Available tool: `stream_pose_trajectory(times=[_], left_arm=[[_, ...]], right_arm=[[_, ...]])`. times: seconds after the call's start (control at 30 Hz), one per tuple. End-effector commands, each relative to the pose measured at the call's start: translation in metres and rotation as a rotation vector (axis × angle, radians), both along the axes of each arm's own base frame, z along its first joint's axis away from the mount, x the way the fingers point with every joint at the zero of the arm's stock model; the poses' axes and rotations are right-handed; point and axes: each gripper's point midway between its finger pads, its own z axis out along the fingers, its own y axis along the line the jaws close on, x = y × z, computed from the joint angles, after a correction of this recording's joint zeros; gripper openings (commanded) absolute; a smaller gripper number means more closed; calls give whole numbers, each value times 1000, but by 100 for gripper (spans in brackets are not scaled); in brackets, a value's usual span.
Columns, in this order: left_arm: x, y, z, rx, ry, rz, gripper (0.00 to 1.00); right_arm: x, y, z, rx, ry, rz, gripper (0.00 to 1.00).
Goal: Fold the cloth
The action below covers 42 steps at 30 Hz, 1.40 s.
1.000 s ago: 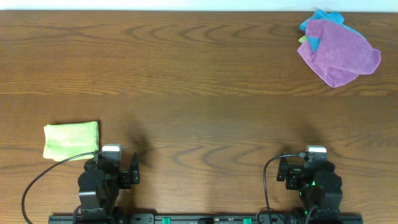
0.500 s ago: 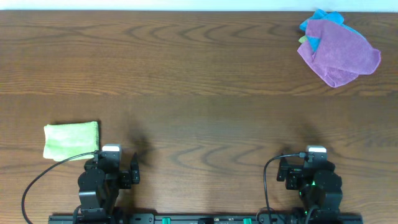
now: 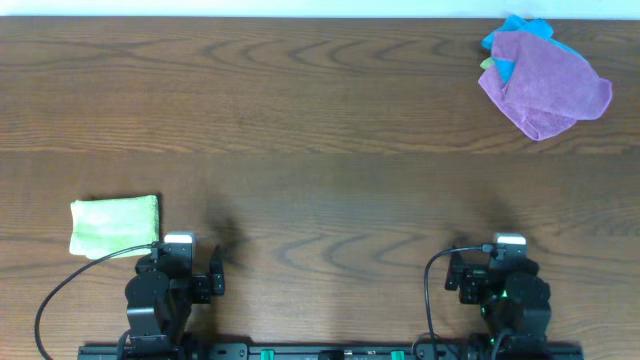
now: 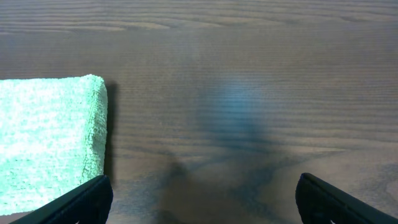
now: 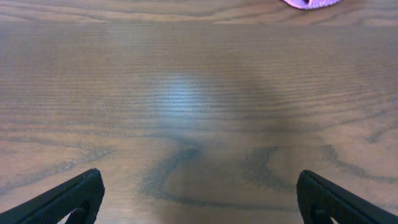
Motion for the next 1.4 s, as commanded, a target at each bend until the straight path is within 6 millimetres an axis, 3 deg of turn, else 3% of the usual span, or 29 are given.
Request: stream_pose_trajectory(times=[0.0,0.27,0.43,0.7,0.9,1.37], left_arm=[[-1,0,-3,10,8,-9,95],[-1,0,-3,10,8,-9,95],[-1,0,-3,10,8,-9,95],[-1,0,-3,10,8,-9,95],[-1,0,-3,10,8,-9,95],[-1,0,-3,10,8,-9,95]], right_arm=[[2,-8,19,33,-11,-71,99],[23,-30,67,61,37,-255,99],[57,-43,98,68,84,-333,99],[105,-76,121,121,143,-436,99],[136,-101,125,146,167,-487,99],[238,-151,112,177,124,-461,99]])
